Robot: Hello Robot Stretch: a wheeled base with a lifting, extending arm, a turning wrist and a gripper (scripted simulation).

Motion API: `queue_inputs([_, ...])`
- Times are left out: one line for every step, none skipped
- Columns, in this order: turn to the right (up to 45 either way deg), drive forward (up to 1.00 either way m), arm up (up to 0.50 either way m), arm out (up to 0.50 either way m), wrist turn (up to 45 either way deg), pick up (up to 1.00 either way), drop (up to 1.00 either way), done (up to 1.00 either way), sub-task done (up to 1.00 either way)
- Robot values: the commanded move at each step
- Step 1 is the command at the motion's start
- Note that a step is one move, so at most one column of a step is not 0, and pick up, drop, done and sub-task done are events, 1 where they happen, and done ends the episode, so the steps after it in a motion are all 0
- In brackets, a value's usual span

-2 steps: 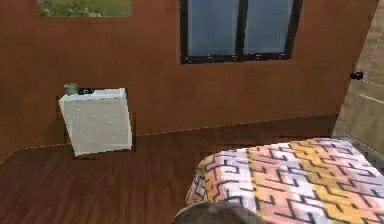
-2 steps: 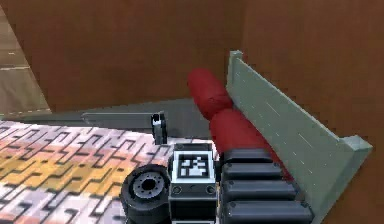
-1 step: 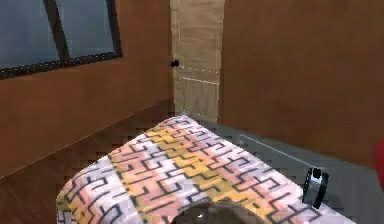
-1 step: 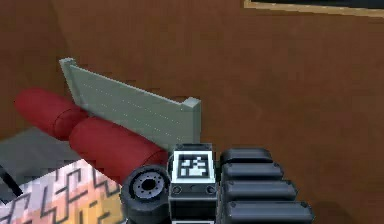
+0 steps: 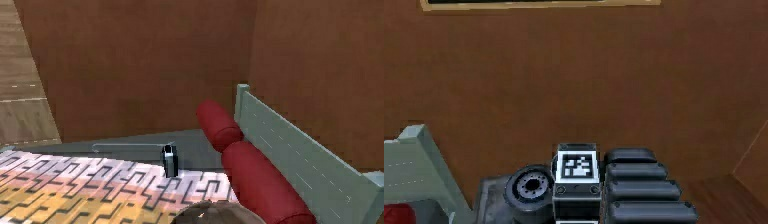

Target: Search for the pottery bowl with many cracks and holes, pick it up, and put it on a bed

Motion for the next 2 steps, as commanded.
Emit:
queue_inputs([6.0, 0.0, 0.0, 0.0, 0.0, 0.0, 0.0, 0.0, 0.0])
queue_inputs([-45.0, 0.0, 0.0, 0.0, 0.0, 0.0, 0.0, 0.0, 0.0])
